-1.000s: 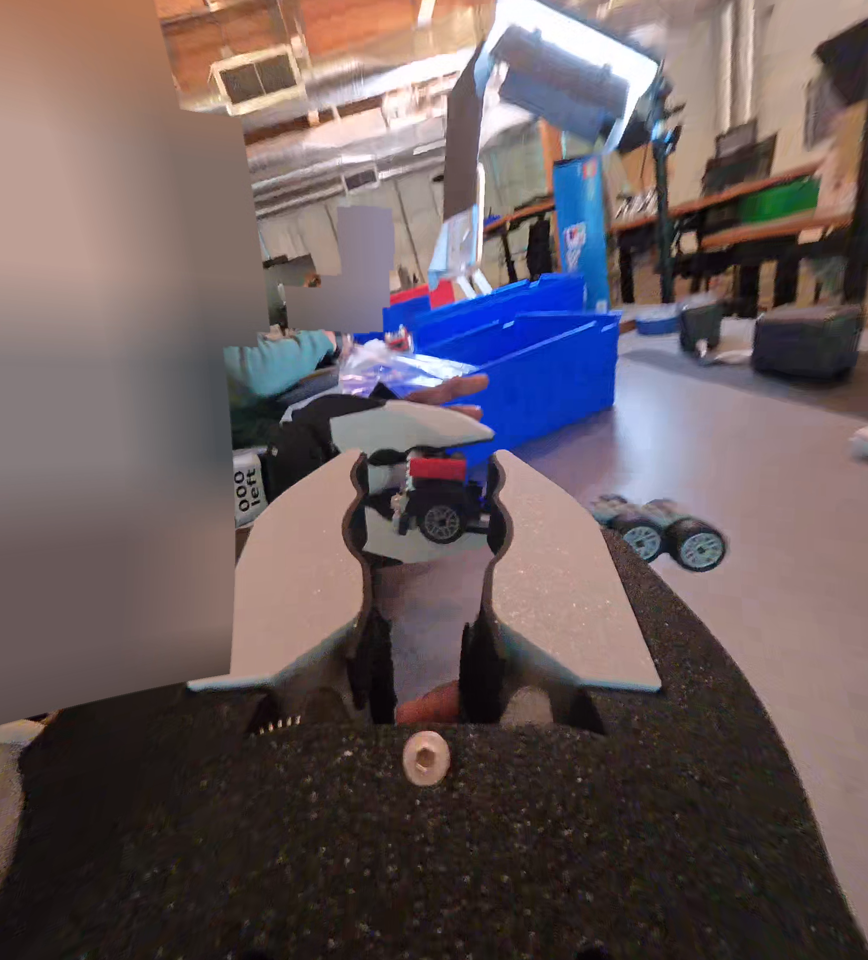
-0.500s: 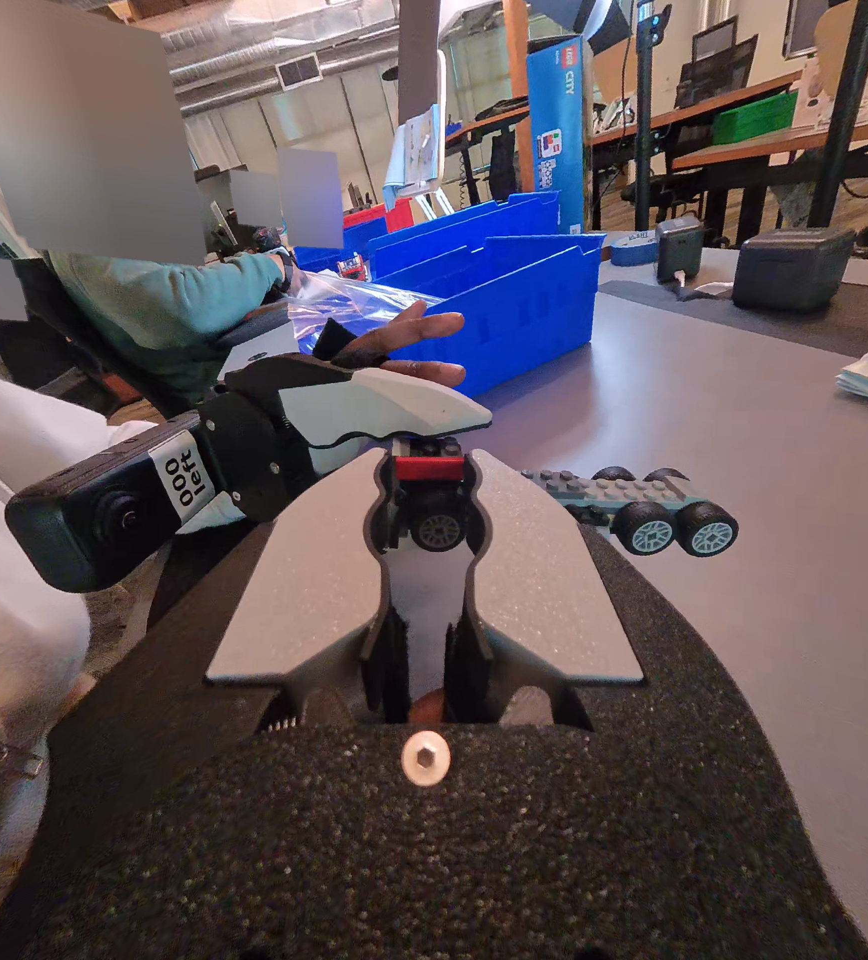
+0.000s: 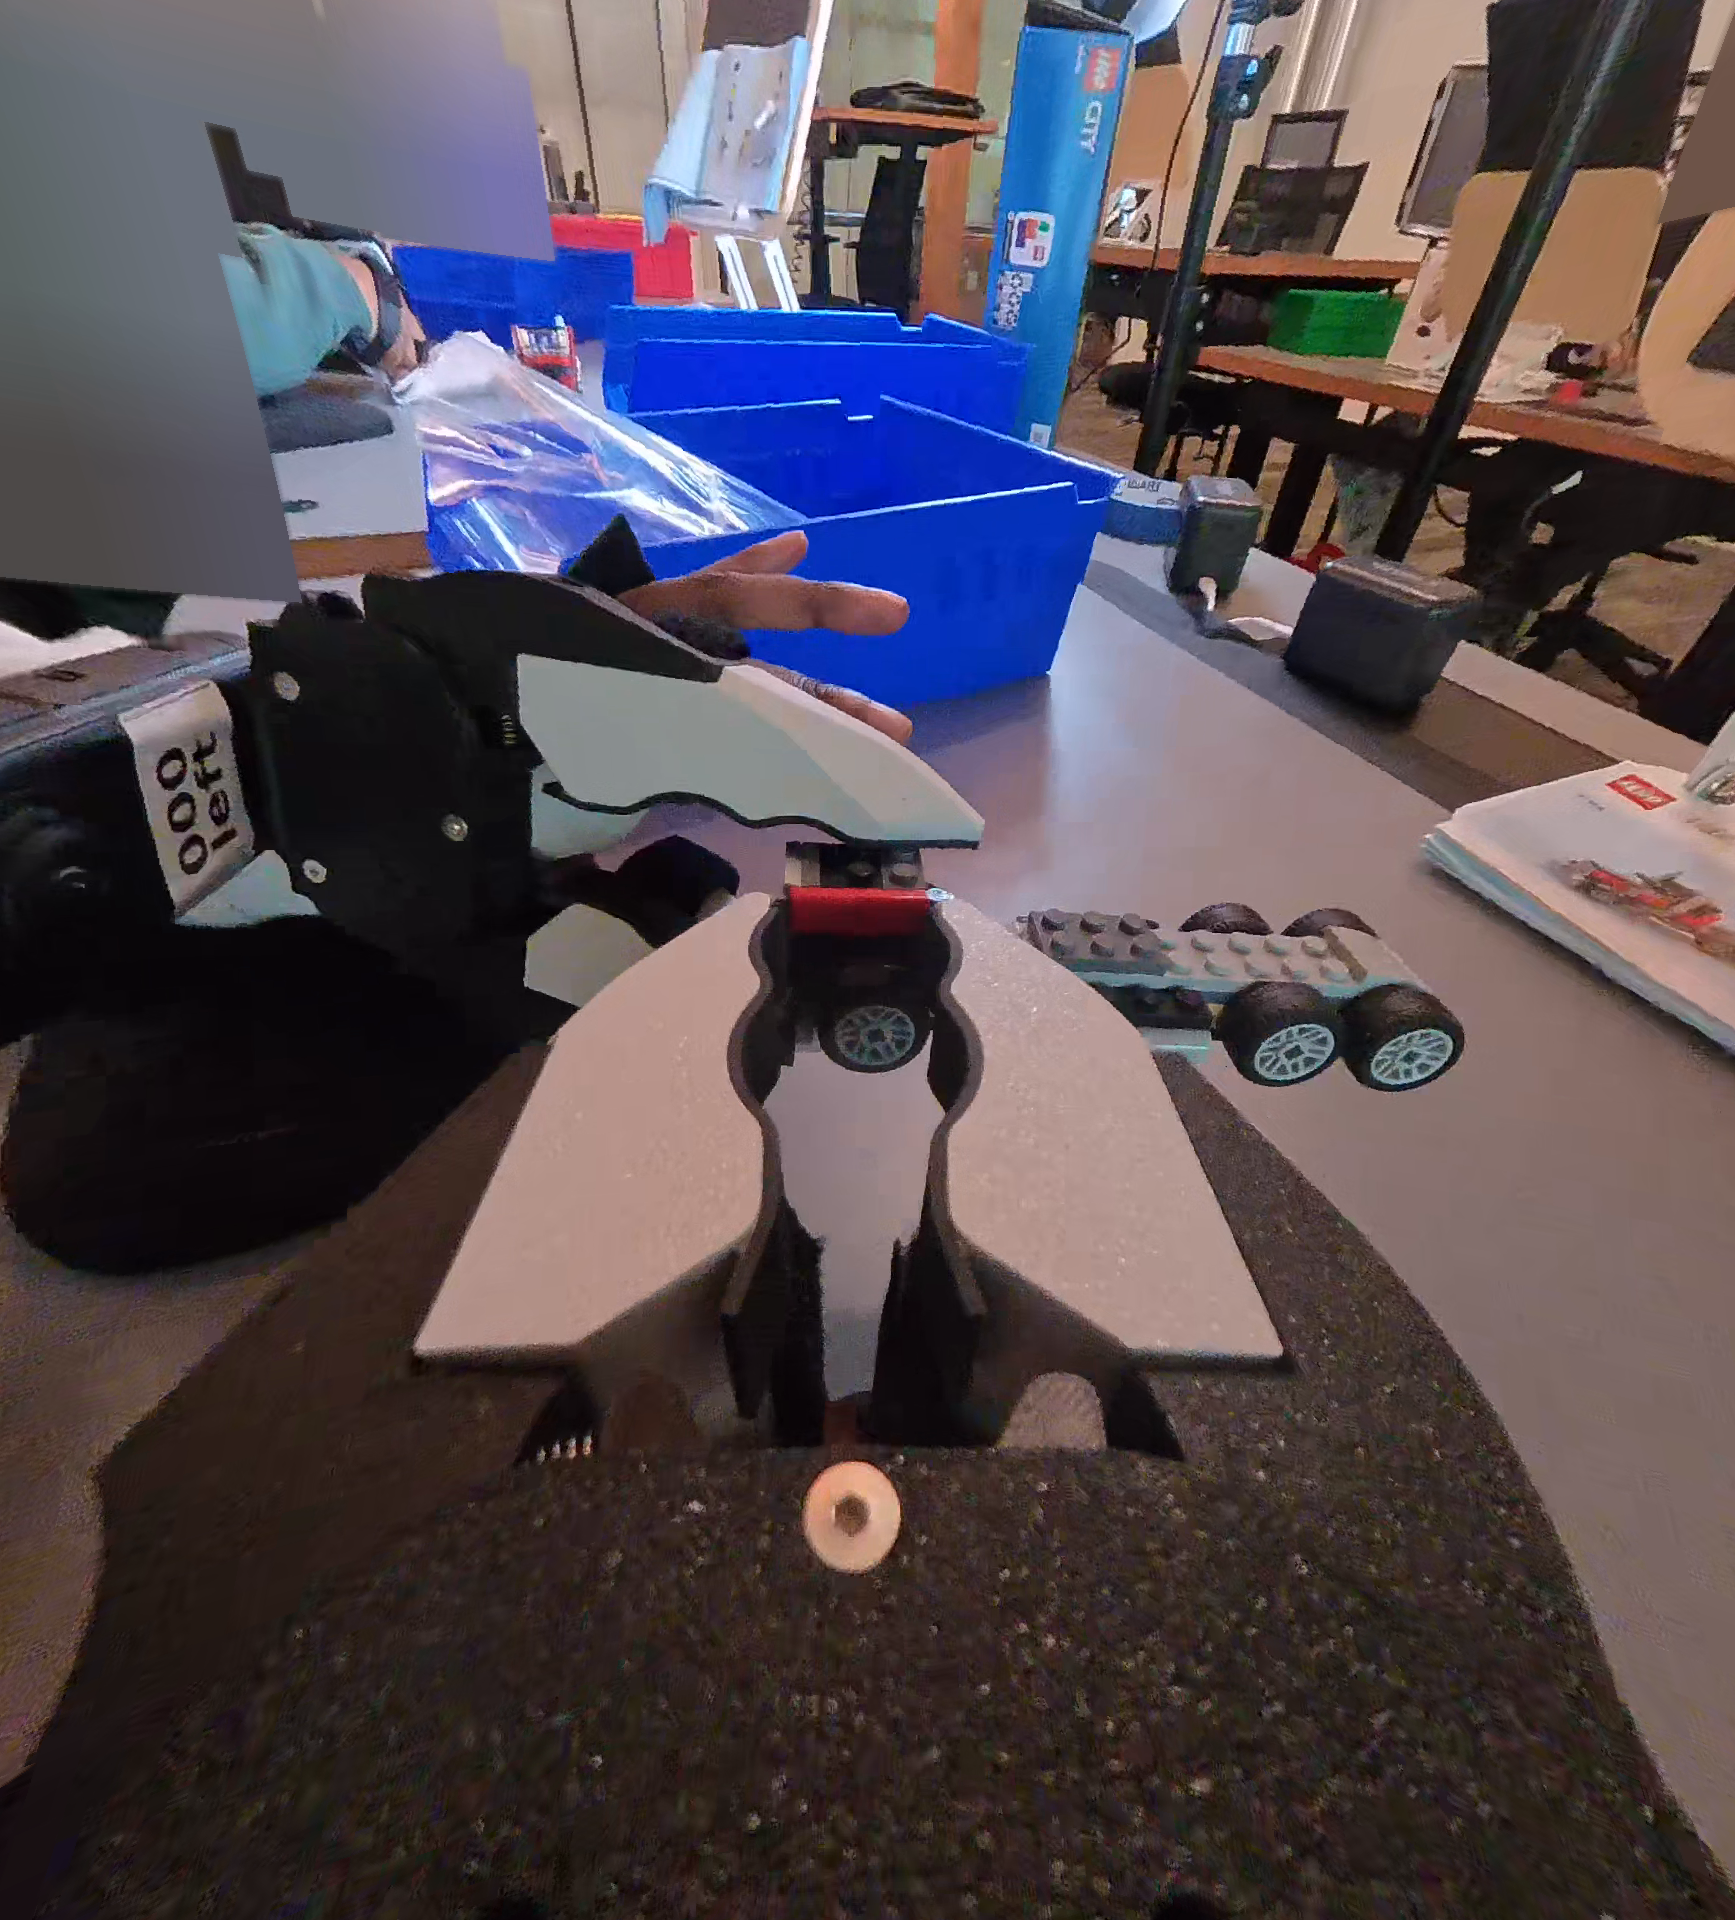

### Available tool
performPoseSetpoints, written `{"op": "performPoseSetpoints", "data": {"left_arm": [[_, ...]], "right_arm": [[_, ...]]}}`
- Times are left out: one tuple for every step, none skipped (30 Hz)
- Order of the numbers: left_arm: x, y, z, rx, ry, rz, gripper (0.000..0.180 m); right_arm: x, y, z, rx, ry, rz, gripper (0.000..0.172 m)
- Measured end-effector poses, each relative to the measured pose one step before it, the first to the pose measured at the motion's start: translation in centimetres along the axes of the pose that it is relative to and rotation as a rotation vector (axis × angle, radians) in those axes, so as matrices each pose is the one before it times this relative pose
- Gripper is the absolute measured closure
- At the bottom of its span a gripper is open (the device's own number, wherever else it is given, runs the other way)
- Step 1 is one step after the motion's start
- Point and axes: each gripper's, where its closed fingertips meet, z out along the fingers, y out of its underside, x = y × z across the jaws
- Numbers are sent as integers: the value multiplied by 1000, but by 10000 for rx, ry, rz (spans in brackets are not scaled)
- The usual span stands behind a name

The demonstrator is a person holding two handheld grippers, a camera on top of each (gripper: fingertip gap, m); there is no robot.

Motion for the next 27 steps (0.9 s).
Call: {"op": "performPoseSetpoints", "data": {"left_arm": [[-28,-58,-42,49,-4,7,141],[124,-25,31,1,97,-51,141],[231,29,74,-8,142,-38,140],[199,78,95,9,67,57,139],[66,79,100,-6,-69,163,138],[-35,-20,66,-5,-155,234,136],[14,-169,31,23,-101,221,134],[160,-173,32,-14,37,105,135],[176,-62,38,-65,81,-33,137],[87,33,25,-36,67,-45,138],[14,13,-26,31,54,-49,139],[28,-10,-52,2,103,-147,141],[58,48,-25,-83,142,-230,141],[-11,25,-1,-61,64,-177,141],[-102,9,-14,-13,-53,6,141],[-85,66,-21,-66,-62,96,141],[263,405,94,-305,174,17,141],[529,715,172,-401,320,-122,141],[243,511,112,-125,136,-67,141],[-354,15,-75,210,-225,2,141],[-619,-303,-168,242,-318,-81,141],[-398,-321,-68,130,-163,-177,141],[-83,-187,7,63,13,-207,141],[73,5,5,22,89,-195,141],[47,142,-19,25,59,-134,141],[-58,208,-10,24,13,-128,141],[-121,235,16,-11,0,-220,141]], "right_arm": [[41,2,-38,106,-281,575,148],[127,123,-22,44,-262,556,147],[111,208,18,-27,-189,411,148],[87,147,32,-31,-118,339,147],[77,68,20,17,-64,279,147],[-24,-50,44,16,-56,174,147],[20,12,54,-17,11,58,147],[-21,51,66,-39,2,6,147],[26,99,50,-52,28,-5,147],[48,59,3,-38,18,3,147],[-11,70,23,-53,-5,1,147],[-23,123,78,-109,71,-176,147],[16,-32,29,-57,180,-337,148],[-2,-75,-31,-78,203,-408,148],[-48,-129,-7,-55,185,-353,148],[109,-40,-5,-69,250,-309,147],[398,-412,-179,111,633,-650,148],[629,-357,-399,15,610,-825,148],[214,-572,-334,302,96,8,148],[-279,-399,-132,334,-473,863,148],[-183,160,83,31,-528,967,148],[135,106,11,123,-313,593,148],[285,74,-90,83,-122,211,148],[297,84,-141,-48,-25,18,148],[165,-121,-165,14,11,-115,148],[116,-243,-190,68,26,-145,148],[-24,-357,-203,123,-15,-186,148]]}}
